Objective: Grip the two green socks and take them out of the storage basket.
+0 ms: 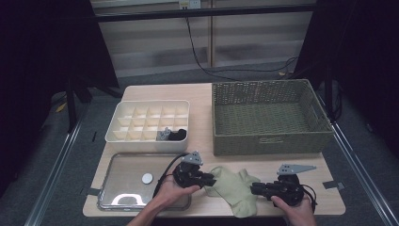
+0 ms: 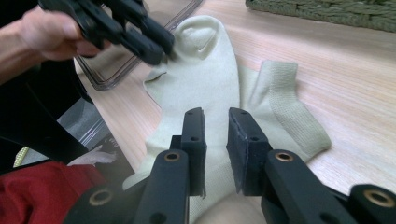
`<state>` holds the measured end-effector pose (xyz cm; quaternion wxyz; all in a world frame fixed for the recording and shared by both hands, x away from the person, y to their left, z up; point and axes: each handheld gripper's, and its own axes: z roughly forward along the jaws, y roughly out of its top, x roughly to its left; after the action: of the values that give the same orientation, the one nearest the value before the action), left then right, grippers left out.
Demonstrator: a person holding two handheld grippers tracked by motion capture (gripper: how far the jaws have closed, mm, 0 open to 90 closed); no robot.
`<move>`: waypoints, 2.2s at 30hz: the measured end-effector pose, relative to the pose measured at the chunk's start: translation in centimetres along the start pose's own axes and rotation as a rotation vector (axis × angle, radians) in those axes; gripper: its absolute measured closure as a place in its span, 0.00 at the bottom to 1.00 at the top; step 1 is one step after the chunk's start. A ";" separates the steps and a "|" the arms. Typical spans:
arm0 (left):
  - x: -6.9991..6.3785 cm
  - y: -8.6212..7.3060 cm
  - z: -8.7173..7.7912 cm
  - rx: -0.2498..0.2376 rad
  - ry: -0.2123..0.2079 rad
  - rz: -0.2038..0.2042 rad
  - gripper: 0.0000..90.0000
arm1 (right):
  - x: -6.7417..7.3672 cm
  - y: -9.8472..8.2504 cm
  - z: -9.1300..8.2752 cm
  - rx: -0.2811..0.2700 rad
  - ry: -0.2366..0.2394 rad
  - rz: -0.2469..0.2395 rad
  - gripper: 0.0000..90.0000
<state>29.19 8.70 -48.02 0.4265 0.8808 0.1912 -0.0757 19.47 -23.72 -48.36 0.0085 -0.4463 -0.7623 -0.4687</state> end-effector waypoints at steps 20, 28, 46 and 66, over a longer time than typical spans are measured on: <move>2.5 2.2 1.7 0.000 0.006 -0.012 0.76 | -0.3 -0.7 0.0 0.054 -0.037 -0.011 0.84; 2.8 1.8 2.1 0.037 0.039 -0.022 0.87 | -0.6 -0.7 0.4 0.090 -0.042 -0.012 0.84; 2.2 1.6 0.5 -0.001 0.041 -0.033 0.97 | -0.4 -0.4 -0.1 0.059 0.030 0.009 0.98; -0.7 -0.1 -2.1 -0.045 0.042 -0.022 0.97 | -1.2 4.0 -2.2 0.002 0.018 -0.020 0.98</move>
<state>28.44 10.24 -46.56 0.4411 0.8702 0.2118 -0.0574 22.07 -25.49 -44.76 0.0110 -0.4343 -0.7672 -0.4719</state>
